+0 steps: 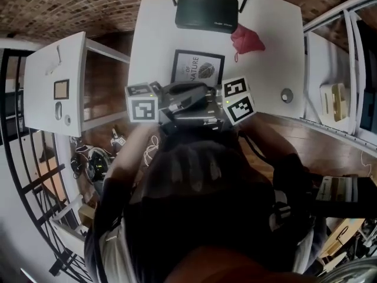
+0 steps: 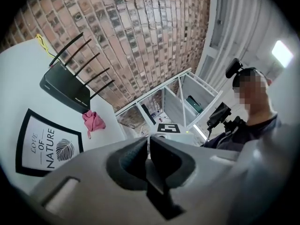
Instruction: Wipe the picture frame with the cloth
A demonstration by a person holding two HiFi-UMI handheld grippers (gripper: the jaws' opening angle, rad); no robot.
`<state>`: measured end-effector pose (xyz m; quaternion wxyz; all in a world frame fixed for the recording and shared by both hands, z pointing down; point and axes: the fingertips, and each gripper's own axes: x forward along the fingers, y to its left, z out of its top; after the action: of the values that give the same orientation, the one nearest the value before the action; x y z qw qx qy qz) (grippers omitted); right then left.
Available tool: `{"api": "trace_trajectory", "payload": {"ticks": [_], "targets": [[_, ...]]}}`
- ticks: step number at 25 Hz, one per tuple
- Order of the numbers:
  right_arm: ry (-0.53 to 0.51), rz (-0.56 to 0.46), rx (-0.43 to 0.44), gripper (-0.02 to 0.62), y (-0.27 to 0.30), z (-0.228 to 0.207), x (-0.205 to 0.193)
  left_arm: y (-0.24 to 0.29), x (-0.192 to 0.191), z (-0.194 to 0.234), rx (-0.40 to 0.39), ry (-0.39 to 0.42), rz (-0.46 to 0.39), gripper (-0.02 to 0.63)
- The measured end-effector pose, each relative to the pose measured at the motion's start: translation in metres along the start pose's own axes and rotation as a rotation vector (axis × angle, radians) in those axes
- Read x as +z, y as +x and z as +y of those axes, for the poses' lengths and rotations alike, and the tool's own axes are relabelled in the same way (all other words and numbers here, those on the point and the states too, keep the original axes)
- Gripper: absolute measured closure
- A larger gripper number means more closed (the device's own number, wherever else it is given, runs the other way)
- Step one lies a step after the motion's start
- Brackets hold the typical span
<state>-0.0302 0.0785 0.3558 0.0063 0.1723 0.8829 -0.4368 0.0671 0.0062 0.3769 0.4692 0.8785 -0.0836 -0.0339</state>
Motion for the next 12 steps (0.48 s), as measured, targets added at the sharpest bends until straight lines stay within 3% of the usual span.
{"api": "trace_trajectory", "payload": {"ticks": [3,6,7,9,10,11,12], "targets": [[0.044,0.0,0.052,0.597,-0.015,-0.006,0.005,0.008,0.01,0.015,0.038,-0.015,-0.039,0.6],[0.084,-0.087,0.049,0.597,-0.04,-0.019,0.025,0.004,0.027,0.044,0.114,-0.106,-0.144,0.601],[0.078,-0.131,0.007,0.597,-0.055,-0.027,0.033,0.0,0.031,0.057,0.163,-0.125,-0.18,0.601],[0.036,-0.221,-0.156,0.597,-0.095,-0.053,0.05,-0.009,0.036,0.08,0.259,-0.127,-0.21,0.601],[0.015,-0.261,-0.26,0.538,-0.121,-0.068,0.057,-0.014,0.036,0.089,0.29,-0.127,-0.211,0.601],[-0.001,-0.294,-0.373,0.437,-0.148,-0.084,0.064,-0.019,0.034,0.096,0.316,-0.14,-0.212,0.601],[-0.018,-0.321,-0.498,0.416,-0.177,-0.1,0.071,-0.025,0.03,0.102,0.34,-0.167,-0.215,0.601]]}}
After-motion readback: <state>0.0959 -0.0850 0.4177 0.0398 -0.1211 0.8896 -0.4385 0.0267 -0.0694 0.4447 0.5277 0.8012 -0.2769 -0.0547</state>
